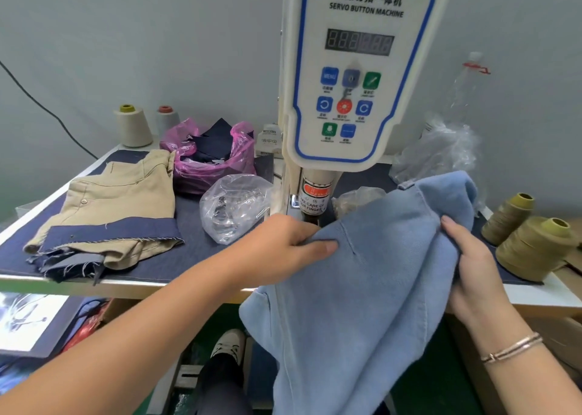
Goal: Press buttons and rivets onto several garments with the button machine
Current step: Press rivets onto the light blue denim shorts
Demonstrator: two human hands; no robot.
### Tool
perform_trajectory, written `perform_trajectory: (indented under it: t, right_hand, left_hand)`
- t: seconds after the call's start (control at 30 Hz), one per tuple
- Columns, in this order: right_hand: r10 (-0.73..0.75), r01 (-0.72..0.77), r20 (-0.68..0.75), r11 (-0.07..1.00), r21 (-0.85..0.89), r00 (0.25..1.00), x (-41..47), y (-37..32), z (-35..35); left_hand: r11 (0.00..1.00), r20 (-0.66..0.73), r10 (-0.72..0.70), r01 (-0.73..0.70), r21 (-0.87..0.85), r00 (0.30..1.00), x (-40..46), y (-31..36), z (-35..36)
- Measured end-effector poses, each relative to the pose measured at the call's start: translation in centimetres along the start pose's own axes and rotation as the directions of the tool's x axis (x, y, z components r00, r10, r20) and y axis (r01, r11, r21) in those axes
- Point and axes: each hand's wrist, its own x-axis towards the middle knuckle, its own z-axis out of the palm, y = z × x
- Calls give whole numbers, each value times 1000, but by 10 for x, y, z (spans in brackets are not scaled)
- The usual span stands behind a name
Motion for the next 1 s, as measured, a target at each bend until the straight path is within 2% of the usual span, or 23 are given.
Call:
perform_trajectory:
  t: [0.1, 0.17, 0.23, 0.3, 0.33, 0.4, 0.43, 0.47, 0.53, 0.6, 0.67, 0.7, 0.73, 0.77, 0.83, 0.87, 0.93, 1.0]
  right_hand:
    - [30, -28, 17, 992, -120, 999, -3, 1, -8]
    - [141, -115, 98, 967, -229, 985, -9, 3, -13]
    - [264, -183, 218, 925, -332, 940, -15, 12, -7]
    - [361, -234, 236, 869, -436, 902, -22, 21, 4]
    - [377, -211, 240, 829, -517, 895, -26, 25, 10]
    - [393, -117, 404, 821, -558, 826, -38, 30, 21]
    - [370, -75, 474, 843, -532, 799, -44, 29, 25]
    - [319, -57, 502, 882, -469, 804, -50, 25, 30]
    - [217, -104, 485, 962, -251, 847, -51, 17, 34]
    - [194, -203, 421, 979, -23, 886, -46, 10, 21]
    - [205, -257, 376, 962, 95, 904, -41, 6, 5]
    - [200, -275, 377, 949, 156, 904, -39, 4, 1]
    - [191, -292, 411, 936, 197, 891, -39, 2, -3]
    - [180, -327, 446, 903, 277, 877, -45, 0, 0]
    - [99, -216, 355, 927, 308, 930, -42, -1, -5]
    - [49, -214, 406, 903, 372, 913, -38, 2, -8]
    - [68, -258, 433, 881, 396, 899, -33, 9, -13]
    - [148, -275, 338, 889, 366, 929, -31, 13, -12]
  left_hand:
    - [992, -21, -20, 18, -124, 1000, 1, 4, -6]
    - [972, 45, -37, 47, -231, 998, 1, 8, -8]
    - [948, 96, -77, 103, -300, 992, 0, 14, -6]
    - [914, 108, -124, 156, -374, 986, 3, 21, -2]
    - [898, 107, -139, 170, -405, 985, 6, 25, 2]
    - [876, 110, -143, 178, -448, 984, 12, 34, 11]
    - [857, 134, -133, 182, -482, 982, 15, 37, 15]
    - [830, 162, -117, 186, -526, 980, 17, 39, 16]
    - [747, 165, -103, 186, -639, 981, 19, 37, 10]
    - [699, 110, -122, 164, -696, 986, 17, 25, -1]
    - [794, 132, -115, 171, -584, 984, 11, 4, -7]
    - [863, 227, -104, 202, -464, 968, 5, -6, -7]
    - [912, 374, -115, 247, -328, 920, -1, -15, -3]
    - [930, 515, -169, 309, -199, 840, -5, -22, 2]
    - [914, 653, -306, 406, -3, 693, -9, -32, 15]
    - [898, 678, -345, 439, 36, 649, -10, -34, 19]
    - [859, 716, -351, 512, -11, 604, -11, -34, 18]
    - [821, 730, -322, 561, -100, 602, -16, -32, 8]
